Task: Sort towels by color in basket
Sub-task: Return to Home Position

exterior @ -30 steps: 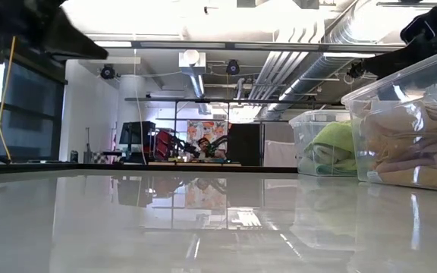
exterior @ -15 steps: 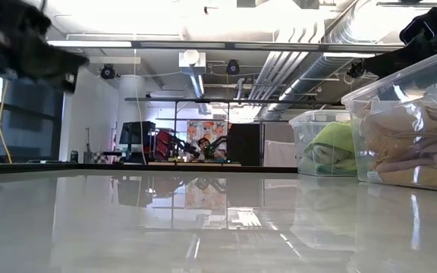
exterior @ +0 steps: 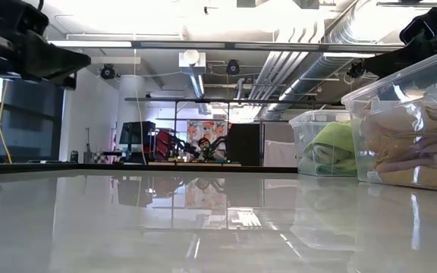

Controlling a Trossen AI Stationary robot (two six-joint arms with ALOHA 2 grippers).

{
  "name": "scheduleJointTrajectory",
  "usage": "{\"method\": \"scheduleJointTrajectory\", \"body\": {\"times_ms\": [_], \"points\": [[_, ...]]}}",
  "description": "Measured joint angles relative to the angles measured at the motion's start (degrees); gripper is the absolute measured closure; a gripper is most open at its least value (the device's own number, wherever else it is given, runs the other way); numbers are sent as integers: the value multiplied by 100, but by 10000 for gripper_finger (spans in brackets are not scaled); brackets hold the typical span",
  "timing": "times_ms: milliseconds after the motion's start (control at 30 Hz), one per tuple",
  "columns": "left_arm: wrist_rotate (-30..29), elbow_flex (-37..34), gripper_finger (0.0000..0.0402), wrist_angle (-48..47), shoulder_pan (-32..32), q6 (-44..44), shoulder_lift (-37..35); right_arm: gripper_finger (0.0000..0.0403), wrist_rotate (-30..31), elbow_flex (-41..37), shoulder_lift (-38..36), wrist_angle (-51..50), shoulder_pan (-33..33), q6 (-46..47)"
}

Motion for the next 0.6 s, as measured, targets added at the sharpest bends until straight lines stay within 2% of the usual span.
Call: {"method": "scheduleJointTrajectory", "body": {"times_ms": [200,367,600], "points": [[-7,0,401,-1,-2,-328,128,402,0,0,0,0,0,0],[-18,0,401,1,-2,233,128,402,1,0,0,0,0,0],[-18,0,401,1,-2,149,128,402,0,0,0,0,0,0]]}}
